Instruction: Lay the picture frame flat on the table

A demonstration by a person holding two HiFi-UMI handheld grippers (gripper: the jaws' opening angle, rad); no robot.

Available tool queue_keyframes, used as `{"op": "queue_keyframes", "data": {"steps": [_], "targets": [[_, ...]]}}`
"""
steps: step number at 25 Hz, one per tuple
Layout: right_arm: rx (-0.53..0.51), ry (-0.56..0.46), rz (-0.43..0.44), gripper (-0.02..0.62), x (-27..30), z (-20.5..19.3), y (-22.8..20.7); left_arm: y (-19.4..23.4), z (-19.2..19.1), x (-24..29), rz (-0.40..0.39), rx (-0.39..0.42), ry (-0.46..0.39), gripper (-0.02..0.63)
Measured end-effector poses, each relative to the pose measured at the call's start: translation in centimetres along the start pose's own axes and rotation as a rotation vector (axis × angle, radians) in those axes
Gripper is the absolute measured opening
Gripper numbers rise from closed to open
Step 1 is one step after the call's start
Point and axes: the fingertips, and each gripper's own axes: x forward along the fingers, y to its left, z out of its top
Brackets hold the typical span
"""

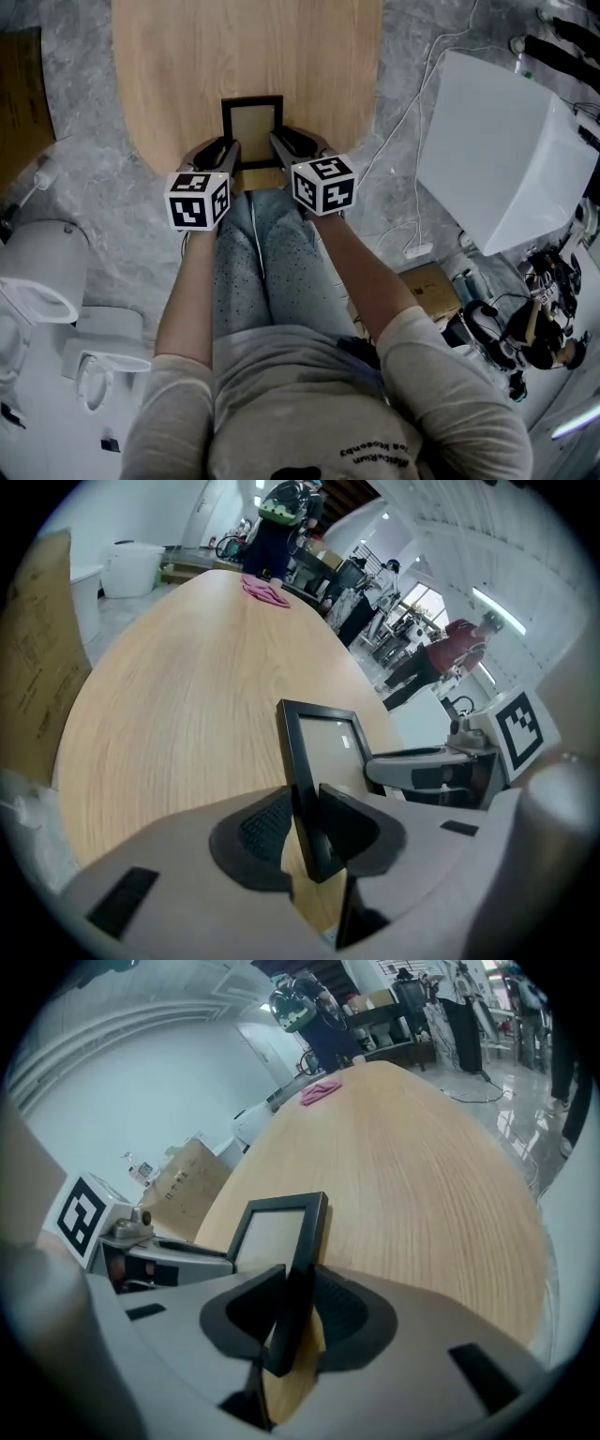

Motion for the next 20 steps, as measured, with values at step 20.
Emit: {"op": "queue_keyframes", "data": {"steps": [20], "targets": [[-0.012, 0.012, -0.091, 0.169, -0.46, 0.35, -0.17, 0.42, 0.61, -0.17, 0.054, -0.038, -0.019, 0.156]]}}
